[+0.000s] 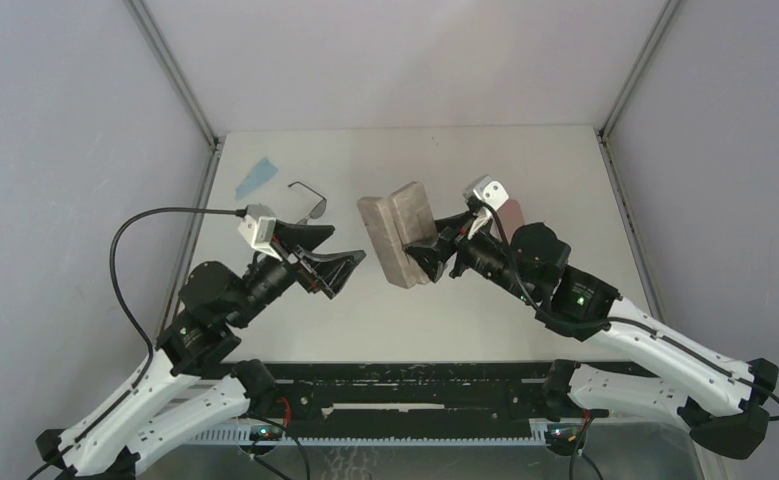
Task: Organize the sunglasses
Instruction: Open the sunglasses case, then place the sunglasses case at the center of the board.
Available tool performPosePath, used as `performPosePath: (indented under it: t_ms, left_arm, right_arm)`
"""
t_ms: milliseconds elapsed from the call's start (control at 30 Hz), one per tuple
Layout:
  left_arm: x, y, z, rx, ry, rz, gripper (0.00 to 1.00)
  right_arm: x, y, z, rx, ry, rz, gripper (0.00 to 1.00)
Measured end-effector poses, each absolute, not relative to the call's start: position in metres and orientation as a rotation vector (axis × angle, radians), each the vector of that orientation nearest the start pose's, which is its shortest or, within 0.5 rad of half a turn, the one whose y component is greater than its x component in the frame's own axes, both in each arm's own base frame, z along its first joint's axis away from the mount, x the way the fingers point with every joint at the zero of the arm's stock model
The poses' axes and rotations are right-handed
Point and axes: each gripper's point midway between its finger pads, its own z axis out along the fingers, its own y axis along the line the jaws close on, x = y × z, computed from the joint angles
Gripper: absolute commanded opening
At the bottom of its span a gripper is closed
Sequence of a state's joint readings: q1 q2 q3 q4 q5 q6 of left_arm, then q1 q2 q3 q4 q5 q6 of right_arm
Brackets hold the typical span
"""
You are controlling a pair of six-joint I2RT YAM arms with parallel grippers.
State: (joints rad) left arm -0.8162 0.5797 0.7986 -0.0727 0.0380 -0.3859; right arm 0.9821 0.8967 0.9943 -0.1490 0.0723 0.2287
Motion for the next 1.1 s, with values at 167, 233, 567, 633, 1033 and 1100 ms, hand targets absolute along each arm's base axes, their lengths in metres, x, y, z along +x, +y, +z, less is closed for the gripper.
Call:
performPosePath:
  t_ms: [167,233,567,633,1033,1100]
  left_arm:
    - [0.184,-0.188,0.354,0.241,1.522,-0.871,1.00]
    - [0.189,-0.176,0.346,0.191,1.554,-0.810,1.00]
    - [0.194,-0.118,0.298,-0.007,1.669,-0.569,1.00]
    - [0.192,-0.109,0.296,-0.029,1.665,-0.550,1.00]
    - [0.187,-0.089,0.290,-0.074,1.669,-0.488,1.00]
    - [0.187,-0.088,0.289,-0.075,1.672,-0.484,1.00]
  right_arm:
    - [0.225,0.253,0.318,-0.489,1.749,0.553,0.00]
    - [0.240,0.245,0.297,-0.489,1.819,0.381,0.00]
    - [0.275,0.222,0.160,-0.818,1.985,-0.538,0.02]
    - [0.277,0.225,0.143,-0.903,1.948,-0.678,0.05]
    - [0.276,0.260,0.071,-1.170,1.775,-0.986,0.53]
    - [0.274,0.262,0.068,-1.180,1.755,-1.014,0.62]
